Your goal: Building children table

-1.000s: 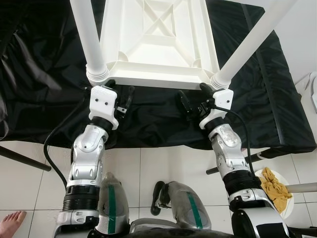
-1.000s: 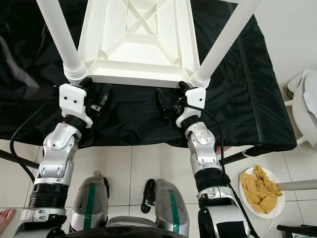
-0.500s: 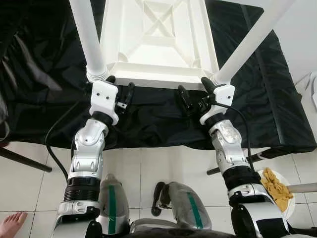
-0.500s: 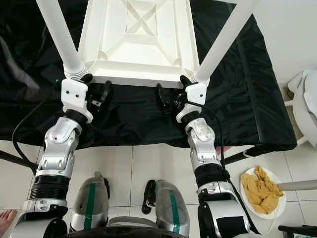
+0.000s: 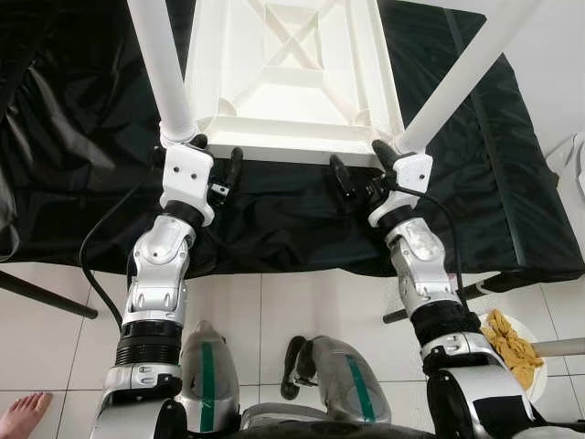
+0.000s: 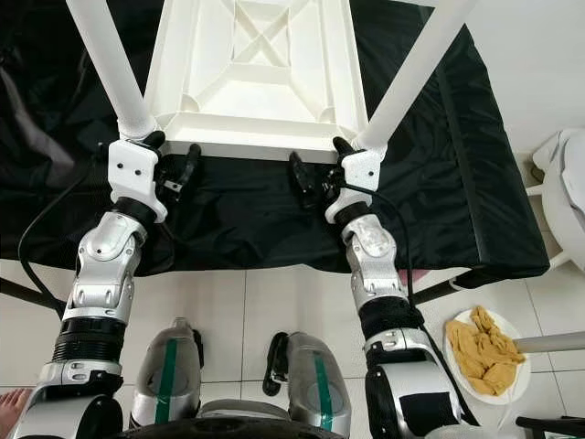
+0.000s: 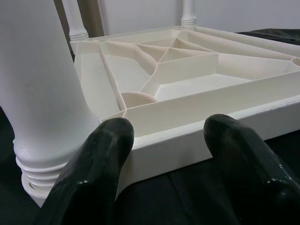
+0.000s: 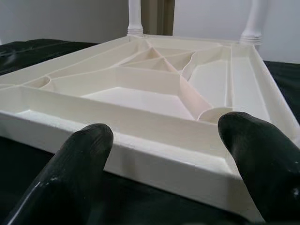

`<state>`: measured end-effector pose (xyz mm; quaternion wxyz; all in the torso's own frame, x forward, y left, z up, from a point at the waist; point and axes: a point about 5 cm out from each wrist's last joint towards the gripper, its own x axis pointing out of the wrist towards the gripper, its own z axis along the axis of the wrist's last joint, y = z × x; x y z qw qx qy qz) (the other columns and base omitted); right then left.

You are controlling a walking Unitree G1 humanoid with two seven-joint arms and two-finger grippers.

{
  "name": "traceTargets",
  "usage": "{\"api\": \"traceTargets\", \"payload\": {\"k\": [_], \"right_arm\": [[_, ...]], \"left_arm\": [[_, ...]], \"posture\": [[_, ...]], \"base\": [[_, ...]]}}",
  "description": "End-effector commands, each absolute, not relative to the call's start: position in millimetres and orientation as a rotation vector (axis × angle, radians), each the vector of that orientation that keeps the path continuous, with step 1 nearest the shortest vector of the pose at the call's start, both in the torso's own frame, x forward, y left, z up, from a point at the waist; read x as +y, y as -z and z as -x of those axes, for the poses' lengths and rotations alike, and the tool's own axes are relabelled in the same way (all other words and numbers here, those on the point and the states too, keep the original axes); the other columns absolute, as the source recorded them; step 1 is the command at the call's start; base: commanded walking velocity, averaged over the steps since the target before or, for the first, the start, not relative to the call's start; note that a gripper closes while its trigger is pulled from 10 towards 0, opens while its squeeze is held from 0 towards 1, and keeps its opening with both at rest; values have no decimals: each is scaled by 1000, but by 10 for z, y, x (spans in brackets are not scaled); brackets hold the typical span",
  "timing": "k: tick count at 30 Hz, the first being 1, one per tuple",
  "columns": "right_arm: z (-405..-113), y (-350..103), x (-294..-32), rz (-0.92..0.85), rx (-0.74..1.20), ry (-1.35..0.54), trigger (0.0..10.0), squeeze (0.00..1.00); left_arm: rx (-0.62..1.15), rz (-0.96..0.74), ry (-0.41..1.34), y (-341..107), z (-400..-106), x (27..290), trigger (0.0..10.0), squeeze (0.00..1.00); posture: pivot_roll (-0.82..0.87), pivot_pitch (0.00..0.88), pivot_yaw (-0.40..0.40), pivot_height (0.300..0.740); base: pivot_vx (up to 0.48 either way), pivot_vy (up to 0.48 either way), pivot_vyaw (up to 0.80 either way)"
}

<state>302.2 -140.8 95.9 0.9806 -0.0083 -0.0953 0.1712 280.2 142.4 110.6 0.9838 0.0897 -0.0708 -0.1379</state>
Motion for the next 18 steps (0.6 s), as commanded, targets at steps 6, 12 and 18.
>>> {"api": "traceTargets", "payload": {"k": [6, 12, 18], "right_arm": [[-3003, -919, -1434, 25, -182, -356, 10000, 0], [-2992, -918, -1430, 23, -188, -340, 10000, 0], [-2983, -954, -1422, 23, -205, -344, 10000, 0]], "left_arm": [[-156, -181, 102, -1065, -2739, 1481, 10000, 0], [-158, -168, 132, -1080, -2784, 1477, 10000, 0], [-167, -179, 136, -1113, -2805, 1473, 10000, 0]], "posture": [[130, 0, -96, 740], [112, 0, -83, 740], [109, 0, -79, 740]], "base": [[0, 0, 0], [0, 0, 0], [0, 0, 0]]}}
